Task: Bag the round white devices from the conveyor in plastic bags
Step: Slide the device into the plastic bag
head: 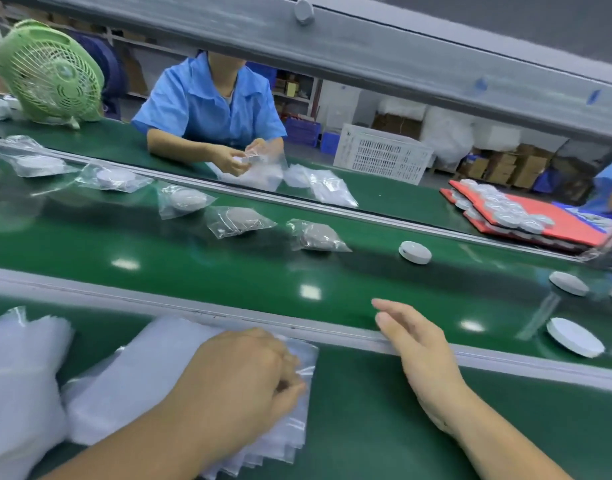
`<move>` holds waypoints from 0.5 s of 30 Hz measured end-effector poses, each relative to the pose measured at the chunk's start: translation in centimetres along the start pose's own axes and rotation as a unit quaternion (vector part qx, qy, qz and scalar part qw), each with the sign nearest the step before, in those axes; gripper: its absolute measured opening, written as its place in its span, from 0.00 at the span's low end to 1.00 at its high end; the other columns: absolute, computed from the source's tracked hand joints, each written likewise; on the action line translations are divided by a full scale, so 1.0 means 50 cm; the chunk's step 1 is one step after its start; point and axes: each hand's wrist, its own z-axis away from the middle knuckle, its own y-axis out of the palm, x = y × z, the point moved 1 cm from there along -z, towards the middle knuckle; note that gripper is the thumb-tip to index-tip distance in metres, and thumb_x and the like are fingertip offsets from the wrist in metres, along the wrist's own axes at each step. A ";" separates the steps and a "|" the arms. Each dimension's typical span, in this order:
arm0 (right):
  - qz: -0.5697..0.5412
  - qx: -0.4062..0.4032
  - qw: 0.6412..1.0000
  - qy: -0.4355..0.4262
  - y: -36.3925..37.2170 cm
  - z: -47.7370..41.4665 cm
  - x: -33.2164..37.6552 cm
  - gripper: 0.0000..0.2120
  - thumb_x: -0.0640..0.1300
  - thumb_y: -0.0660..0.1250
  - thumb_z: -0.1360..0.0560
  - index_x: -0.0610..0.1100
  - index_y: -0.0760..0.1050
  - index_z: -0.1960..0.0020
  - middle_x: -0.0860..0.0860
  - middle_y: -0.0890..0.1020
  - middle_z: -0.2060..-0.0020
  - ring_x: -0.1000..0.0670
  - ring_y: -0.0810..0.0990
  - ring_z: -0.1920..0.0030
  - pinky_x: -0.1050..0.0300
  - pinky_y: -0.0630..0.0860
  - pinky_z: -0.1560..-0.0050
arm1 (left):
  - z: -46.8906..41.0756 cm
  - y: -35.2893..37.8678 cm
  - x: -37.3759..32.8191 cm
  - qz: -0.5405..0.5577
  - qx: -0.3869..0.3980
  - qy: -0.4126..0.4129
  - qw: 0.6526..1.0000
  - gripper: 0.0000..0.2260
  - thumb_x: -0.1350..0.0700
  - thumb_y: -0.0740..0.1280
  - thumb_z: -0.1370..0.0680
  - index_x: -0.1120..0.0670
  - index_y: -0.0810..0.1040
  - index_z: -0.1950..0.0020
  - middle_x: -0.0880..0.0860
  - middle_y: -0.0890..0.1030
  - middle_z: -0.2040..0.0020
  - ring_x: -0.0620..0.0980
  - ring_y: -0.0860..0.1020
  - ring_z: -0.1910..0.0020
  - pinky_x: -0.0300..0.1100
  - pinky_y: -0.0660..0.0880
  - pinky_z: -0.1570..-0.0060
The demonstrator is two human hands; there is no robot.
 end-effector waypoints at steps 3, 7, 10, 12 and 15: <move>0.030 0.000 1.000 0.001 0.006 -0.003 -0.002 0.07 0.49 0.73 0.22 0.61 0.84 0.47 0.67 0.82 0.43 0.66 0.79 0.45 0.72 0.72 0.48 | -0.004 0.002 -0.009 -0.010 -0.017 -0.032 0.999 0.17 0.40 0.56 0.26 0.46 0.81 0.60 0.36 0.83 0.53 0.36 0.76 0.49 0.40 0.77 0.55; 0.058 -0.011 0.998 -0.004 0.020 0.006 0.010 0.08 0.50 0.75 0.24 0.65 0.84 0.53 0.65 0.81 0.42 0.67 0.78 0.47 0.72 0.71 0.49 | -0.002 0.002 -0.014 -0.005 -0.013 -0.033 0.999 0.15 0.40 0.60 0.25 0.45 0.83 0.60 0.31 0.82 0.51 0.33 0.75 0.48 0.31 0.70 0.58; 0.105 -0.005 0.994 -0.017 0.026 0.005 0.013 0.08 0.53 0.74 0.24 0.67 0.83 0.55 0.66 0.78 0.40 0.64 0.77 0.43 0.65 0.71 0.44 | 0.003 0.003 -0.012 -0.013 -0.016 -0.028 0.999 0.14 0.40 0.62 0.24 0.43 0.84 0.58 0.30 0.82 0.50 0.33 0.75 0.47 0.31 0.64 0.60; 0.103 -0.005 0.995 -0.018 0.029 0.007 0.010 0.06 0.54 0.73 0.24 0.65 0.83 0.57 0.66 0.75 0.37 0.57 0.76 0.37 0.57 0.72 0.37 | 0.005 0.004 -0.011 0.001 -0.006 -0.028 1.000 0.14 0.39 0.63 0.23 0.43 0.84 0.58 0.30 0.82 0.49 0.34 0.75 0.46 0.33 0.65 0.58; 0.085 -0.021 0.996 -0.011 0.026 0.004 0.008 0.06 0.53 0.73 0.23 0.64 0.84 0.57 0.67 0.74 0.37 0.52 0.77 0.39 0.52 0.73 0.36 | 0.004 0.004 -0.010 0.003 0.009 -0.025 1.000 0.14 0.37 0.61 0.22 0.41 0.84 0.54 0.29 0.81 0.47 0.33 0.73 0.44 0.33 0.65 0.54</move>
